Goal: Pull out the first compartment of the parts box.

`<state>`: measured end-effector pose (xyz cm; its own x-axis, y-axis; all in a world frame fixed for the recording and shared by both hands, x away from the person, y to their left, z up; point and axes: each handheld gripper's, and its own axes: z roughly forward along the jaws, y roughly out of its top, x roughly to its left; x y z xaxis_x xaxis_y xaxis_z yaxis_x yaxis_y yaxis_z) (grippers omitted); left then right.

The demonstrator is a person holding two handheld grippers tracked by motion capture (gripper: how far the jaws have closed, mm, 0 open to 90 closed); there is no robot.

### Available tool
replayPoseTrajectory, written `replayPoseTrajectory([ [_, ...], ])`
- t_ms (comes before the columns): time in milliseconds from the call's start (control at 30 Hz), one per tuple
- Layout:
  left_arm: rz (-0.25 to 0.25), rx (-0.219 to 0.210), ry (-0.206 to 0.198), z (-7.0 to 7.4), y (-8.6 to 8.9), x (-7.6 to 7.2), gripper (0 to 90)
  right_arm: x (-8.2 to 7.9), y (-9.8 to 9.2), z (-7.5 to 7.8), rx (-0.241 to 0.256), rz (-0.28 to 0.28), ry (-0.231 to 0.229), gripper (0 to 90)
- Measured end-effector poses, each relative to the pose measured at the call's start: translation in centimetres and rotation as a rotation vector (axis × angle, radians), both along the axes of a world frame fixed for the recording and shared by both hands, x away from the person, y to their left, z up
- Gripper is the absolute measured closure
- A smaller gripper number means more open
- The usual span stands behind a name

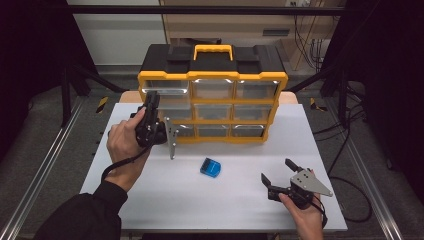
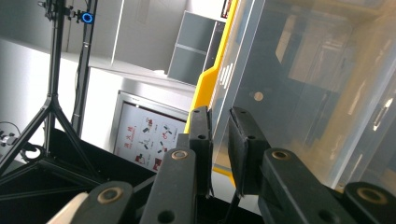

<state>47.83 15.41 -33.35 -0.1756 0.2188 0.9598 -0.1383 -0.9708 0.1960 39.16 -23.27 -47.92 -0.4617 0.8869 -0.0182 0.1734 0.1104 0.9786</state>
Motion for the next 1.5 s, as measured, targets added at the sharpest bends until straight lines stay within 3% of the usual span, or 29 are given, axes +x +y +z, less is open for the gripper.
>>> replayPoseTrajectory([
  [900, -0.003, -0.031, -0.010, -0.3, 0.0, -1.9, 78.4, 0.0, 0.0, 0.0, -0.003, 0.001, 0.002, 5.8],
  [1133, -0.003, -0.052, 0.005, -0.1, 0.0, -2.1, 78.2, 0.0, 0.0, 0.0, -0.002, 0.003, 0.002, 5.7],
  [1267, -0.006, -0.038, -0.006, -0.4, -0.1, -2.2, 77.8, 0.1, 0.0, 0.0, 0.001, 0.004, 0.007, 5.7],
  [1500, -0.003, -0.042, 0.010, -0.3, 0.1, -2.6, 77.9, 0.1, 0.0, 0.0, 0.001, 0.005, 0.007, 5.7],
])
